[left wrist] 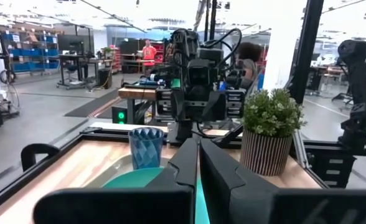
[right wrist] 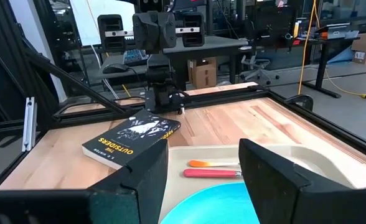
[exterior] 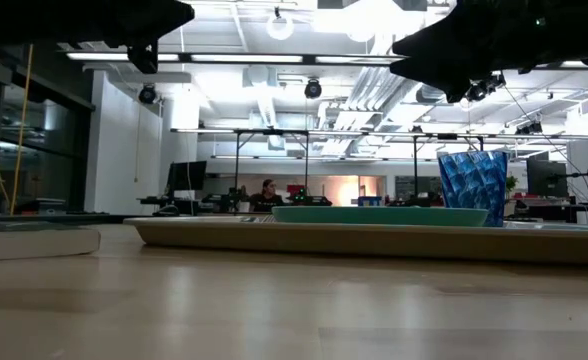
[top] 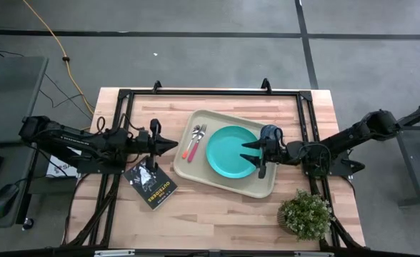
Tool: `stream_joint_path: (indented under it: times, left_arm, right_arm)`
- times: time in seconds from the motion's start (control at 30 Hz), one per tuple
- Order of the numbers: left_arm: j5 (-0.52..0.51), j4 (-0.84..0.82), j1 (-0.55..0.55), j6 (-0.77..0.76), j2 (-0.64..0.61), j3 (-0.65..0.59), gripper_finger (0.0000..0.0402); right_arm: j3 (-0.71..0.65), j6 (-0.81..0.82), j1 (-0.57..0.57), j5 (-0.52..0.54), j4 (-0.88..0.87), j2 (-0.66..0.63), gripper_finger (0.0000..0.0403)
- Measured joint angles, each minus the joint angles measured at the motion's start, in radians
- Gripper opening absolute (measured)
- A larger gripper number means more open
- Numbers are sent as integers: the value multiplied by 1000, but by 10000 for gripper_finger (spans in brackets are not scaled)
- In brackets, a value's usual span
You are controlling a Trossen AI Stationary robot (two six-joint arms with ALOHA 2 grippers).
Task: Pick and place plate/cup/fork/spoon on tray
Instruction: Return to Home Position
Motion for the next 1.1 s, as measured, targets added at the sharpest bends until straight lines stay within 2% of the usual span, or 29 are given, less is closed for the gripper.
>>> stream_joint_path:
  times: [1.1]
  left_arm:
    - [-28, -53, 1, -17, -19, 0, 0]
  right_arm:
    - [0, -24, 0, -1, -6, 0, 188]
